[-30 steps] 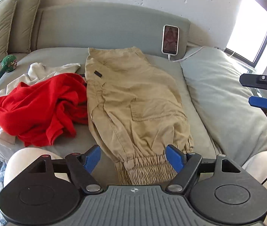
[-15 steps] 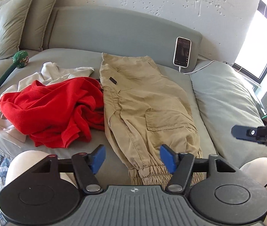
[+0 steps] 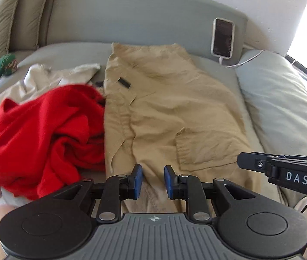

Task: Fold clothes
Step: 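Move both open grippers along the folded trousers to the cuffs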

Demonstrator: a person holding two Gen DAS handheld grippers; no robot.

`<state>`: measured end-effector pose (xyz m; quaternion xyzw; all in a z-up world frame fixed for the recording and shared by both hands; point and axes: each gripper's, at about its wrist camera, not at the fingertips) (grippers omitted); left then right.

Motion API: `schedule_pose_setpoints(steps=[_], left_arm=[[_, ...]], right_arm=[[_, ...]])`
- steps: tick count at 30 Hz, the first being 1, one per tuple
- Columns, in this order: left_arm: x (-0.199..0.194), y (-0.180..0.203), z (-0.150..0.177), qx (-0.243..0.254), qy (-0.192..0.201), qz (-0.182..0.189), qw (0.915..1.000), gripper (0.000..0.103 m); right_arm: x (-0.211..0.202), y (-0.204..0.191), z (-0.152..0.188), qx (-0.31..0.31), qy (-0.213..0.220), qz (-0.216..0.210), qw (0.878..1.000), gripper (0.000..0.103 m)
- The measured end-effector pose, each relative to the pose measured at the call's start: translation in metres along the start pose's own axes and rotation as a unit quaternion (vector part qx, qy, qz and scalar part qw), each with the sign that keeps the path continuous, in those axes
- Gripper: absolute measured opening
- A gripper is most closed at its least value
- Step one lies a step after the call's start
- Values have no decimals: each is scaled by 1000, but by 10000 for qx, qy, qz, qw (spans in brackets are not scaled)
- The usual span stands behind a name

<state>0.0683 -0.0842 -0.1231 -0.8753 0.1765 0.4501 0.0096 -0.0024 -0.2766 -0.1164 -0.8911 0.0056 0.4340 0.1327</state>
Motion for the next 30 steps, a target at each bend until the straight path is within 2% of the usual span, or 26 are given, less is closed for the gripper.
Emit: schedule_pose_setpoints(steps=[2, 4, 6, 9, 13, 17, 20, 22, 24, 26, 30], left_arm=[[9, -9, 7, -60, -213, -59, 9997, 16], [12, -15, 11, -87, -282, -69, 9995, 17], [11, -14, 12, -17, -254, -73, 9996, 17], [1, -9, 10, 104, -164, -83, 9998, 17], [-20, 0, 2, 161, 219, 171, 9995, 19], [-21, 16, -12, 472, 421, 326, 9975, 24], [1, 21, -17, 626, 267, 161, 9975, 23], [20, 16, -15, 591, -104, 4, 9982, 19], [37, 8, -9, 474, -441, -49, 9979, 17], [39, 2, -7, 462, -443, -37, 9979, 19], [18, 2, -13, 516, -396, 42, 9979, 18]], right_arm=[[16, -1, 10, -88, -209, 202, 9995, 17], [30, 1, 24, -165, -580, 394, 9974, 16], [27, 1, 36, -328, -406, 365, 9980, 15], [15, 1, 36, -394, -414, 353, 9977, 15], [-14, 11, 21, 56, -83, 6, 10000, 18], [-8, 6, -6, -42, -4, -155, 9999, 19], [17, 0, -20, -341, -38, 12, 9994, 19], [36, 0, -23, -357, -212, 144, 9990, 19], [59, 4, -17, -369, -610, 355, 9968, 19], [70, 11, -9, -332, -695, 322, 9965, 18], [61, 16, -15, -119, -800, 262, 9964, 19]])
Point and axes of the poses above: each gripper's, at about its wrist camera, not at the fingertips, and x roughly the way its jaws point, y to its right, z to its underside
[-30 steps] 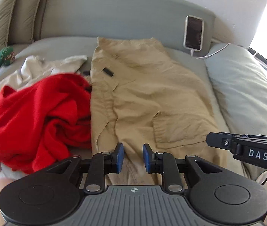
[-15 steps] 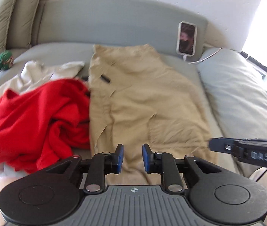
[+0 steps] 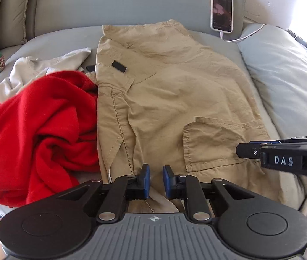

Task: Fold clothes
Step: 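Move both open grippers along the folded trousers to the cuffs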

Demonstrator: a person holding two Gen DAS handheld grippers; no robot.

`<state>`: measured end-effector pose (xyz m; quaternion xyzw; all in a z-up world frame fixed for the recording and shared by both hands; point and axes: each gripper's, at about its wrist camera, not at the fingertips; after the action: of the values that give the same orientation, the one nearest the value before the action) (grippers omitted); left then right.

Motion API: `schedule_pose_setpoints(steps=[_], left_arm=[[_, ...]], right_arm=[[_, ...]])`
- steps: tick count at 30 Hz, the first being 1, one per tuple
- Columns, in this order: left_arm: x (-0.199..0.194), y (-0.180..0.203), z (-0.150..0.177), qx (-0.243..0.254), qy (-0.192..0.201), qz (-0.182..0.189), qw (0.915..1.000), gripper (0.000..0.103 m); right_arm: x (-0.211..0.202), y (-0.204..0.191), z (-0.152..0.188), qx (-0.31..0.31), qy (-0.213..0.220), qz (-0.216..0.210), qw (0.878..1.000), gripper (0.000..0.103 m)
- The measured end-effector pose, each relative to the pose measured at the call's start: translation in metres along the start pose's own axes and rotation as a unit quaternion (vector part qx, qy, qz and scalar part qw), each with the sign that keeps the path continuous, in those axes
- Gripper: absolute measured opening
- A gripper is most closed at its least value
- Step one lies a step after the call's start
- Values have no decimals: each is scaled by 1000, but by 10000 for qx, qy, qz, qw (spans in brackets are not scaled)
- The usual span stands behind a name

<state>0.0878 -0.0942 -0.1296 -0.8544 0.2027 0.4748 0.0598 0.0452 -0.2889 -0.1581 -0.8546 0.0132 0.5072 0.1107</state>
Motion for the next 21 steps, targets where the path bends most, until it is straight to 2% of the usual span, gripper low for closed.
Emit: schedule_pose_setpoints(steps=[1, 2, 3, 4, 6, 8, 9, 15, 21], left_arm=[[-11, 0, 1, -3, 134, 51, 9999, 24], [-22, 0, 2, -9, 267, 97, 9996, 37], [-33, 0, 4, -21, 398, 124, 9991, 42], [-43, 0, 6, -46, 514, 150, 9986, 44], [-58, -3, 11, -193, 629, 189, 9977, 47], [-65, -8, 17, -385, 677, 208, 9967, 64], [-67, -10, 20, -473, 684, 209, 9963, 66], [-55, -27, 37, -1076, 271, 319, 9933, 71], [-48, -47, 41, -1872, 439, 622, 9794, 65]], right_arm=[[-9, 2, -1, 185, -1, -62, 9998, 21], [-20, 6, -1, 397, 59, -220, 9990, 29], [-32, 9, 2, 561, 158, -431, 9974, 40], [-45, 13, 5, 694, 253, -642, 9952, 44], [-66, 18, 13, 899, 332, -963, 9907, 48], [-80, 21, 22, 1012, 340, -1129, 9879, 51], [-86, 22, 27, 1072, 350, -1167, 9868, 52], [-93, 40, 53, 1635, 255, -1389, 9764, 52], [-83, 60, 63, 2181, 91, -1504, 9642, 53]])
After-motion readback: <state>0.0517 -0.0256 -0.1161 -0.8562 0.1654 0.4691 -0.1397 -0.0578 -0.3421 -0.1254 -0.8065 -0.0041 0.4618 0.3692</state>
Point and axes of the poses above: each gripper's, at about its wrist camera, not at the fingertips, and x roughly the way its jaws point, y to its right, z to its underside
